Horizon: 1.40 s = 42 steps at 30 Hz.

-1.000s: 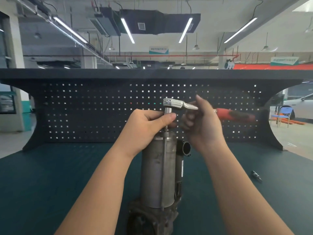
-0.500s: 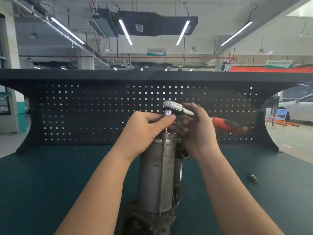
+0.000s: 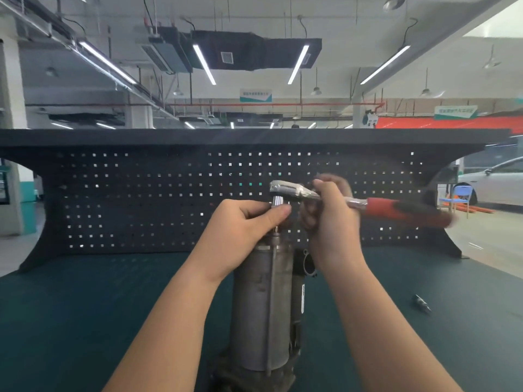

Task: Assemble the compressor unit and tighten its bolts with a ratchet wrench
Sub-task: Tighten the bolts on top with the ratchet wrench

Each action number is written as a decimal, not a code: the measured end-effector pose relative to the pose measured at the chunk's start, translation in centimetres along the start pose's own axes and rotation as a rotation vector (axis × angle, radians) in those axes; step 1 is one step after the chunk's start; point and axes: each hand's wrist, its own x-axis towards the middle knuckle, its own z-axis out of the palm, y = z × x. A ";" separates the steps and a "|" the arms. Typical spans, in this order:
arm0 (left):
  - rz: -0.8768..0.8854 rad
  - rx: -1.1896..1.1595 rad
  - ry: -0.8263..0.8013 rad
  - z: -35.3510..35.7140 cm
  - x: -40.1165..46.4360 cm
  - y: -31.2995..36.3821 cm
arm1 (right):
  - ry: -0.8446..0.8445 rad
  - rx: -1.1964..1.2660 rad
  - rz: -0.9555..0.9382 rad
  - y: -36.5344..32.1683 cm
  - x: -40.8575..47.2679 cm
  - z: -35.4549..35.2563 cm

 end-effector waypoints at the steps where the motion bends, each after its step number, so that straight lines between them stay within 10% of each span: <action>1: -0.005 -0.023 -0.001 0.0 0.2 0.0 | -0.009 -0.088 -0.158 -0.7 -0.3 0.3; 6: -0.057 0.077 -0.095 0.8 0.6 0.3 | -0.140 -0.808 -0.821 -1.9 -1.5 1.8; 9: 0.042 0.008 -0.088 0.9 0.2 0.6 | -0.129 -0.395 -0.746 -1.2 -1.0 0.8; 14: 0.030 -0.042 -0.056 1.1 0.0 0.5 | 0.015 -0.166 -0.066 -0.2 0.6 -1.2; 22: 0.033 0.006 -0.081 1.7 -0.1 0.9 | -0.136 -0.561 -0.802 -1.8 -0.7 -0.2; 28: 0.016 0.064 0.000 0.5 0.0 0.3 | -0.182 -0.232 -0.002 -0.1 0.3 -1.3; 35: -0.014 0.093 -0.053 0.7 0.4 0.5 | -0.348 -0.691 -0.561 -1.5 -2.2 2.7; 42: 0.015 0.065 -0.003 0.4 0.0 0.3 | -0.161 -0.296 -0.071 -1.0 -0.2 -1.1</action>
